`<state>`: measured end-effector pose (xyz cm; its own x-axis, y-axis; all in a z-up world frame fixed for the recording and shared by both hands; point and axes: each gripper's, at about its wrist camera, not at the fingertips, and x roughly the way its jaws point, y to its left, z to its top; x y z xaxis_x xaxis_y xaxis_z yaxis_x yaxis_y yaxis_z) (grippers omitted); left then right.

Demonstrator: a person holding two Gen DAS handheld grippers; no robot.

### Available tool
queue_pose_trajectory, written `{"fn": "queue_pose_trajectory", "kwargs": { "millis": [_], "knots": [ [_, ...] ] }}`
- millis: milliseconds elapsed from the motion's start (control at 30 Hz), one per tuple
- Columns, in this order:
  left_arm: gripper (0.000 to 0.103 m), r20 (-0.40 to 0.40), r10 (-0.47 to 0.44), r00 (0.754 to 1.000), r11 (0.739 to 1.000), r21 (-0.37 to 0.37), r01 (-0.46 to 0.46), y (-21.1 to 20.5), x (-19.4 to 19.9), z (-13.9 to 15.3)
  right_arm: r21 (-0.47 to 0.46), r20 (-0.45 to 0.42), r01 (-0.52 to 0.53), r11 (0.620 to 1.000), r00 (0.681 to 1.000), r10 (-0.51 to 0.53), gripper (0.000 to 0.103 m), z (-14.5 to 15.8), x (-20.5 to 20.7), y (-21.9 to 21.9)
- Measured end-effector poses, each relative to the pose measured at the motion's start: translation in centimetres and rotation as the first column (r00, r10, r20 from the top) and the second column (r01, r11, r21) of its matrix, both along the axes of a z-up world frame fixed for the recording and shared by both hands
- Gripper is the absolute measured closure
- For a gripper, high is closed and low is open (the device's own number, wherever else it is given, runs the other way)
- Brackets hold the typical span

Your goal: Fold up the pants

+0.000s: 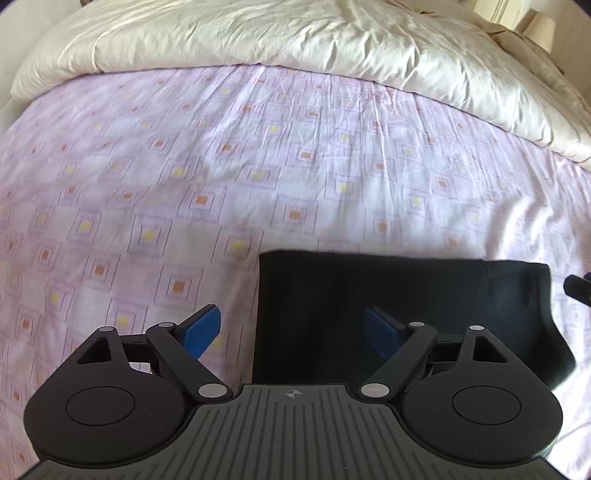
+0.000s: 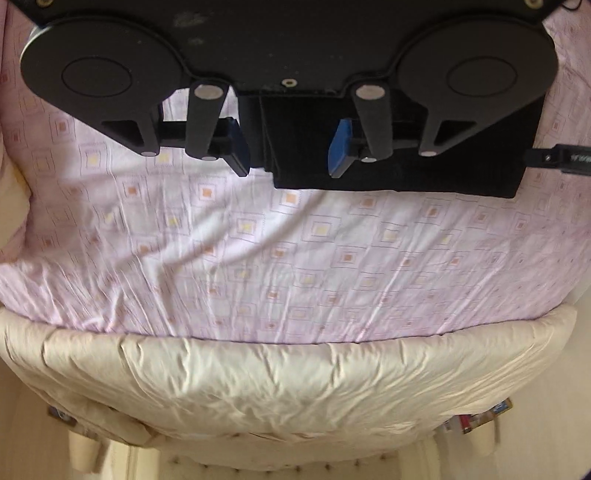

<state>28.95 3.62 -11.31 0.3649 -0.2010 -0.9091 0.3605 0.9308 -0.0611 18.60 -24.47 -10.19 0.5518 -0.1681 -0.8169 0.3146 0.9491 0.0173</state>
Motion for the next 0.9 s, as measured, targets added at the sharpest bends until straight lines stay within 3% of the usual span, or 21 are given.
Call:
{"fn": "queue_pose_trajectory", "kwargs": {
  "millis": [167, 267, 333, 433, 500, 900],
  "knots": [
    [0.019, -0.014, 0.038, 0.999, 0.998, 0.048, -0.037, -1.1, 2.0, -2.1, -0.04, -0.07, -0.054, 0.998, 0.996, 0.051, 0.054, -2.7, 2.4, 0.6],
    [0.018, -0.043, 0.02, 0.999, 0.995, 0.1, -0.016, -1.3, 2.6, -3.9, -0.053, -0.177, -0.045, 0.998, 0.984, 0.035, 0.056, -5.2, 3.5, 0.2],
    [0.016, -0.07, 0.023, 0.997, 0.996, 0.087, -0.016, -0.9, 2.7, -5.0, -0.026, -0.245, -0.036, 0.999, 0.969, 0.029, 0.054, -7.0, 3.7, -0.5],
    [0.005, -0.121, 0.098, 0.988, 0.995, 0.036, -0.094, 0.5, 3.3, -5.9, 0.039, -0.243, 0.003, 0.999, 0.97, 0.006, 0.055, -7.5, 3.6, -1.8],
    [0.002, -0.127, 0.098, 0.987, 0.995, 0.038, -0.094, 0.6, 3.4, -6.0, 0.081, -0.257, 0.037, 0.996, 0.966, -0.015, 0.055, -7.6, 3.8, -2.6],
    [0.004, -0.145, 0.087, 0.986, 0.994, 0.073, -0.077, -0.1, 3.5, -5.2, 0.118, -0.259, 0.074, 0.99, 0.965, -0.041, 0.053, -7.4, 3.5, -3.3]
  ]
}}
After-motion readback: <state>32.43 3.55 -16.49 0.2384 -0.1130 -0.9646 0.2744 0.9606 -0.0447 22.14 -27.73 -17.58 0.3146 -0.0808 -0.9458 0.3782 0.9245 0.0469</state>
